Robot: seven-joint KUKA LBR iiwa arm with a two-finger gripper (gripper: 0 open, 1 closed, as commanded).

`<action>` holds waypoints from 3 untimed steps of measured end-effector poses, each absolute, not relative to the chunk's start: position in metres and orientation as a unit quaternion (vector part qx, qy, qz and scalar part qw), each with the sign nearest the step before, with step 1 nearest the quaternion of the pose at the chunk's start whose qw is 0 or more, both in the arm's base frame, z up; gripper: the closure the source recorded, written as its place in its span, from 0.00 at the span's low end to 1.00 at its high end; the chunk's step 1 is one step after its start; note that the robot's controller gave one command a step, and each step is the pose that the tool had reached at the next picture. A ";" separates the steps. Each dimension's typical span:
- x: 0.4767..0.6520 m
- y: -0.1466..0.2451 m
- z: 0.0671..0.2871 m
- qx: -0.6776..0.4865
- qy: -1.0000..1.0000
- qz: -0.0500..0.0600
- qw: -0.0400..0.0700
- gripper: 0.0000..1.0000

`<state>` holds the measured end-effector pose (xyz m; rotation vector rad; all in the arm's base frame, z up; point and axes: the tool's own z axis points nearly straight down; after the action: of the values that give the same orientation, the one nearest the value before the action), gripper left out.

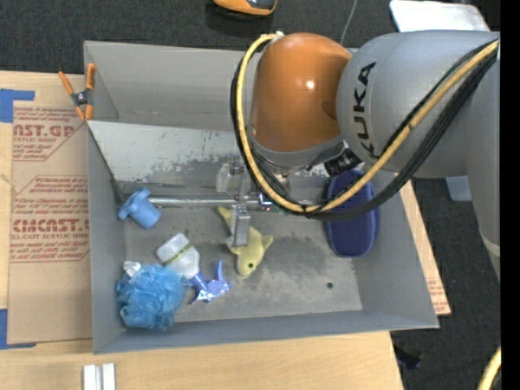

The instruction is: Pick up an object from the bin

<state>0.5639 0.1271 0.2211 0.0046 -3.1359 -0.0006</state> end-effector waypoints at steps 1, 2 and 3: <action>0.565 0.126 0.226 0.000 -1.000 -0.001 -0.001 0.00; 0.565 0.142 0.176 0.109 -0.994 -0.001 -0.005 0.00; 0.557 0.158 0.150 0.218 -0.976 0.000 -0.002 0.00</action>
Offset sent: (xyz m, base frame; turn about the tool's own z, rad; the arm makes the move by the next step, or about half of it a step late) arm -0.0038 0.0450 -0.1511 -0.6228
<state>0.5571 0.1575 0.1498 0.6843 -3.0701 -0.0014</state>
